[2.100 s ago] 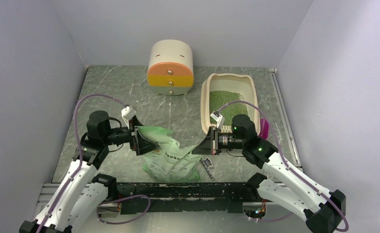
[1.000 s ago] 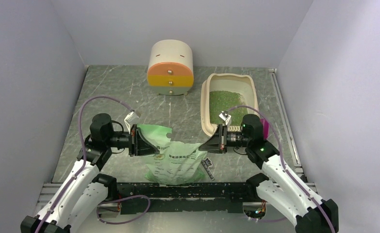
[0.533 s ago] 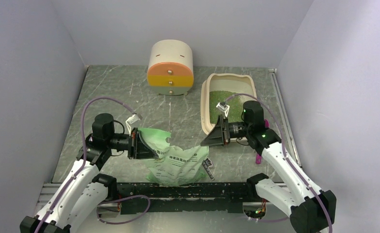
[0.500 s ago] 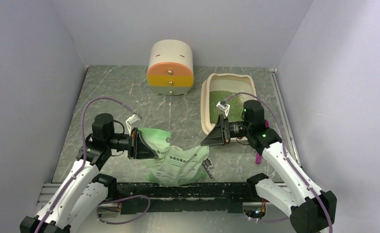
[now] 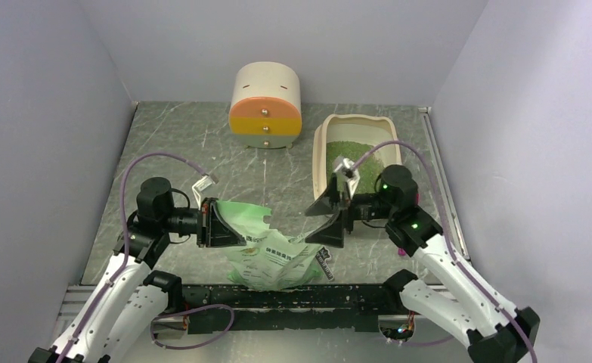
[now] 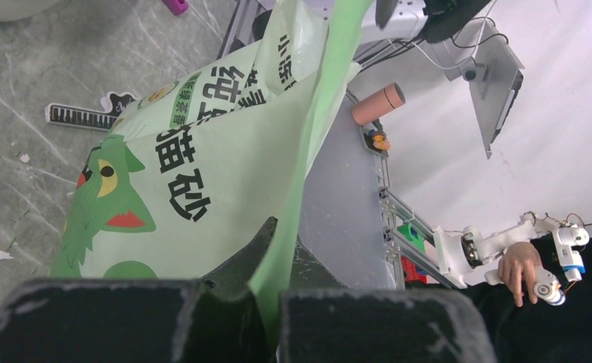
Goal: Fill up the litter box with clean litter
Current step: Close the cat litter bag at the center of the board.
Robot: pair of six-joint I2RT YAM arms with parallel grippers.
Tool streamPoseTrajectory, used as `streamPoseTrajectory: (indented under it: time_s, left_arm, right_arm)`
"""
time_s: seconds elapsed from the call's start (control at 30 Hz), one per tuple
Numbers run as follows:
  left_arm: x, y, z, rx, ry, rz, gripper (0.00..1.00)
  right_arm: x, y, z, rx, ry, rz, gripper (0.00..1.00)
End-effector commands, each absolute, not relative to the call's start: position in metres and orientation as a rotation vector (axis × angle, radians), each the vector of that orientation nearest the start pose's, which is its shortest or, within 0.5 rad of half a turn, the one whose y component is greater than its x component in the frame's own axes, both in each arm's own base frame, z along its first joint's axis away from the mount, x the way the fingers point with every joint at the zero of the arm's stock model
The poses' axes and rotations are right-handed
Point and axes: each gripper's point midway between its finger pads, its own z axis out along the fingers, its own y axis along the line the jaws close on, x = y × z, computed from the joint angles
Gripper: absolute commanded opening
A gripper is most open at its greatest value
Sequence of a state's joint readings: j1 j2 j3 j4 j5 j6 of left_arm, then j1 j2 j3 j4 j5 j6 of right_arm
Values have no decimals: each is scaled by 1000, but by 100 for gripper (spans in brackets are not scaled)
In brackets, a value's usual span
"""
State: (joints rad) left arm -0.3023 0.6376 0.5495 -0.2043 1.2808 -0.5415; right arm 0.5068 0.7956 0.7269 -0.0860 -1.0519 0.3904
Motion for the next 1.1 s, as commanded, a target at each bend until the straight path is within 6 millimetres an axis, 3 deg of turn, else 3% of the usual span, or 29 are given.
streamPoseTrajectory:
  time_s: [0.0,0.23,0.5,0.53,0.67,0.77,0.8,0.9,1.07]
  left_arm:
    - [76,-208,257,805,1856,-1752,5]
    - [75,-207,256,803,1868,-1741,5]
    - [76,-207,256,805,1871,-1739,5]
    - [75,-207,256,805,1873,-1740,5]
    - [75,-206,255,824,1885,-1721,5]
    - [75,-205,254,835,1897,-1705,5]
    - [75,-205,254,838,1899,-1705,5]
    - [74,-204,254,842,1904,-1701,5]
    - [76,-202,249,831,1938,-1677,5]
  right_arm:
    - [113,273,274,-1223,1476,1353,100]
    - [116,292,249,-1380,1495,1169,100]
    - [109,304,232,-1307,1691,1332,96]
    - [106,306,230,-1290,1728,1377,91]
    - [94,307,231,-1133,1931,1572,55]
    - [82,302,239,-1066,2058,1847,8]
    - [83,299,237,-1021,2131,1890,0]
    - [86,284,226,-899,2280,1966,0]
    - [74,276,230,-809,2302,2140,0]
